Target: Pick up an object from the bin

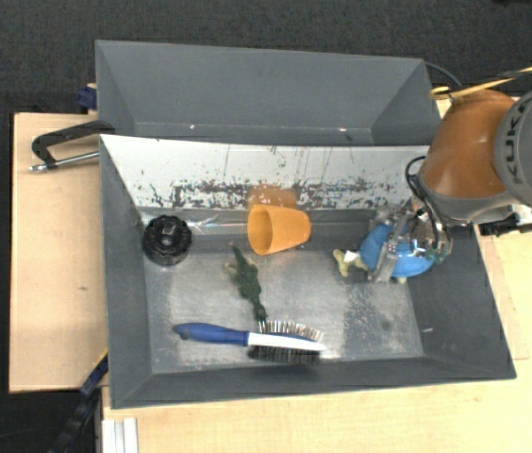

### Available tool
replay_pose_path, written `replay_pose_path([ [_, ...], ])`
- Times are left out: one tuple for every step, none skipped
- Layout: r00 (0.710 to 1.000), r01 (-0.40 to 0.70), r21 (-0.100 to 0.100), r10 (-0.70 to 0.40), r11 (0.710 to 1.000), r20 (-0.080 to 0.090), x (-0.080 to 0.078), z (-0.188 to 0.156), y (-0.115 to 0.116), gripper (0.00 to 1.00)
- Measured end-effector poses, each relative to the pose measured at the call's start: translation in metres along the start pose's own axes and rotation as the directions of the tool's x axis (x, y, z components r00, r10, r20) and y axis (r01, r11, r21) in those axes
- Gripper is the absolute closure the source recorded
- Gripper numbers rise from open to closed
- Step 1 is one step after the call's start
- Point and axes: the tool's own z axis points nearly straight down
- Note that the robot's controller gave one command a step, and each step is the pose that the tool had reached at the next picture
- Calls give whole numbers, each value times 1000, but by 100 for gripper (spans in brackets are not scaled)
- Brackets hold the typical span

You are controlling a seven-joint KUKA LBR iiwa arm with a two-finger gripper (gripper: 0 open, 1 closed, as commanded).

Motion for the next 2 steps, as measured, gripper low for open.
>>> replay_pose_path([
  [999,-39,1,39,999,11,-8,-135,13,100],
  [1000,-16,5,16,1000,-4,26,-146,-6,100],
])
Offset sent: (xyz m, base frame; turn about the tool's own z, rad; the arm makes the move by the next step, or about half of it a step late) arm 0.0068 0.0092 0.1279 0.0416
